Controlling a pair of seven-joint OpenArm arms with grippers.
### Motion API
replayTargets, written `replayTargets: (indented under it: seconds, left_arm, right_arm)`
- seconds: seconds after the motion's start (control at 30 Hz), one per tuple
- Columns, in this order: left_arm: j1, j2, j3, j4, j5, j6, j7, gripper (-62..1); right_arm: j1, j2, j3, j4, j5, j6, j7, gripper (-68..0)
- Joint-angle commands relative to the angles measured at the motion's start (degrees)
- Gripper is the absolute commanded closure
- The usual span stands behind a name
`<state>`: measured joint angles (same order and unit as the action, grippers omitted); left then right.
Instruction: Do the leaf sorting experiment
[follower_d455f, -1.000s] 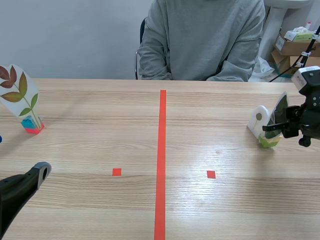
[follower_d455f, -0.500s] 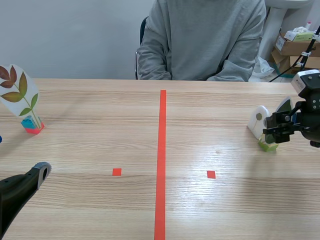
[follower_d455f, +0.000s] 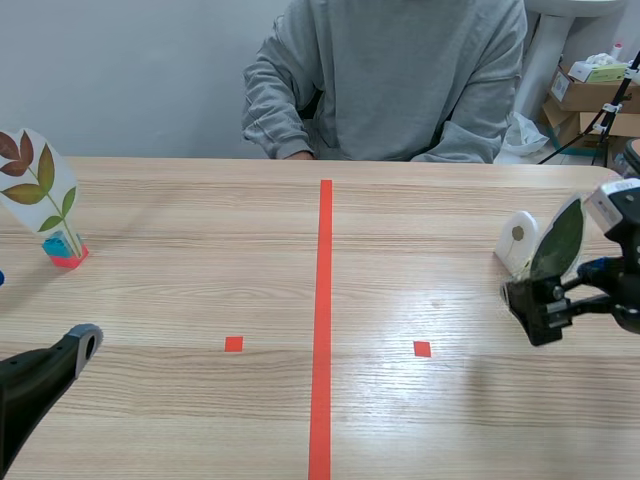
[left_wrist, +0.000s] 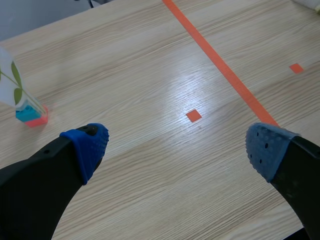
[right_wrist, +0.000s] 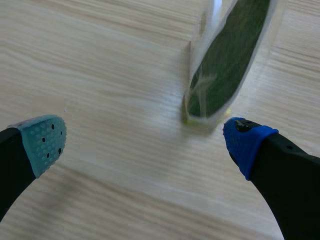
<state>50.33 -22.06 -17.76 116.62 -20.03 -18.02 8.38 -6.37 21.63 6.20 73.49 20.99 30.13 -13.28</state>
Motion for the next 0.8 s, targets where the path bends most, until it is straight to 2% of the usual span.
replayTargets:
  seconds: [0.0, 0.2, 0.3, 0.4, 0.6, 0.77]
  left_arm:
    - [0.0, 0.4, 0.1, 0.7, -0.8, 0.1, -0.8, -58.7]
    - [0.0, 0.4, 0.1, 0.7, -0.8, 0.1, -0.8, -58.7]
    - [0.0, 0.4, 0.1, 0.7, -0.7, 0.1, -0.8, -58.7]
    - [0.0, 0.4, 0.1, 0.7, -0.7, 0.1, -0.8, -58.7]
    - [0.0, 0.4, 0.1, 0.7, -0.7, 0.1, -0.8, -58.7]
    - [0.0, 0.4, 0.1, 0.7, -0.7, 0.1, -0.8, -58.7]
  right_arm:
    - [-2.9, 1.0, 0.3, 5.2, 0.4, 0.7, 1.0, -65.7]
    - [-12.5, 0.9, 0.2, 19.4, -1.2, 3.0, 0.8, -65.7]
    - [-14.6, 0.9, 0.0, 23.9, -0.8, 5.5, 0.5, -65.7]
    - [-16.1, 0.9, -0.4, 28.2, 1.1, 6.0, -1.5, -65.7]
    - [-18.2, 0.9, -2.0, 33.5, 5.0, 6.9, -5.0, -65.7]
    - [-19.8, 0.9, -4.2, 36.1, 5.7, 7.2, -5.7, -65.7]
